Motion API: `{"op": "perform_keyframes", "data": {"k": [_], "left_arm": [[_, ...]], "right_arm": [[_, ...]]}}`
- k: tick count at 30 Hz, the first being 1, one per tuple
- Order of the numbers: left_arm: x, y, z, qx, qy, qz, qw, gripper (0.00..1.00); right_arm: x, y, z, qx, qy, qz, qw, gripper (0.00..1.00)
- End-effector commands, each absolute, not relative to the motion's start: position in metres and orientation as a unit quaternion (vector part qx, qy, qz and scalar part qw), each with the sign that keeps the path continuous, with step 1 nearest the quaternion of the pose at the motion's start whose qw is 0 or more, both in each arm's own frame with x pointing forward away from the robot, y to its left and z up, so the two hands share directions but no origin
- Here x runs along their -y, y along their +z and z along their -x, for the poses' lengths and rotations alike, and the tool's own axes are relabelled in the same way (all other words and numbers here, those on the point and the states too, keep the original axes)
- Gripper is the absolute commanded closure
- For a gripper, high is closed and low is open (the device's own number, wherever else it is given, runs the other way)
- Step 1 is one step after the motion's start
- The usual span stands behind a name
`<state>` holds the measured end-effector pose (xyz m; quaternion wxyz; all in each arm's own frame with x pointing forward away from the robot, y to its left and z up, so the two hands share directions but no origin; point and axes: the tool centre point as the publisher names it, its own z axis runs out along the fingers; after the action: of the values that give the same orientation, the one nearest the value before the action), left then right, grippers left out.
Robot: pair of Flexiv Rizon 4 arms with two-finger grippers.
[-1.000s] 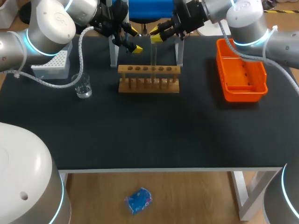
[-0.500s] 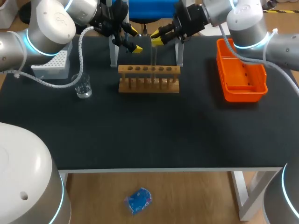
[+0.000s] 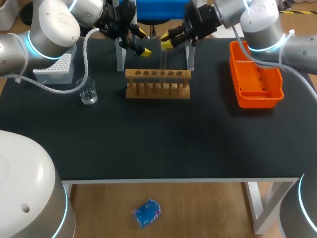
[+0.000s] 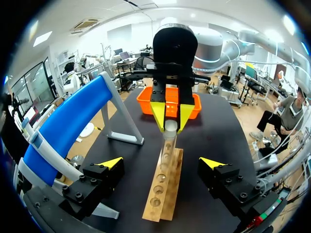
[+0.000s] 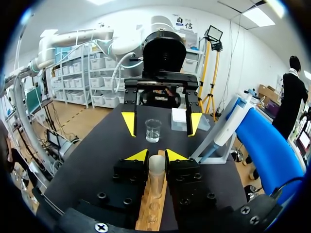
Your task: Invert the test tube, pick up the pipette, mount the tip to pipette, aspirate from beaker and dispense into the tube, eject the tip, return the pipette, and cap with the stopper.
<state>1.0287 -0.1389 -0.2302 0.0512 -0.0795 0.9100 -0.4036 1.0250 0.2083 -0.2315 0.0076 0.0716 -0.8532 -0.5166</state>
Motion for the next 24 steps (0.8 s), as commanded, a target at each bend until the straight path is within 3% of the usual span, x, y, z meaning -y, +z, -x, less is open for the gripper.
{"op": "perform_keyframes", "data": {"k": [1, 24], "left_arm": [[0.139, -0.231, -1.03, -0.91, -0.404, 0.079, 0.051, 0.0], [0.139, -0.231, -1.03, -0.91, -0.404, 0.079, 0.051, 0.0]], "right_arm": [[-0.209, -0.233, -1.026, 0.854, -0.515, -0.072, 0.011, 1.0], [-0.207, -0.255, -1.022, 0.865, -0.497, -0.065, 0.027, 1.0]]}}
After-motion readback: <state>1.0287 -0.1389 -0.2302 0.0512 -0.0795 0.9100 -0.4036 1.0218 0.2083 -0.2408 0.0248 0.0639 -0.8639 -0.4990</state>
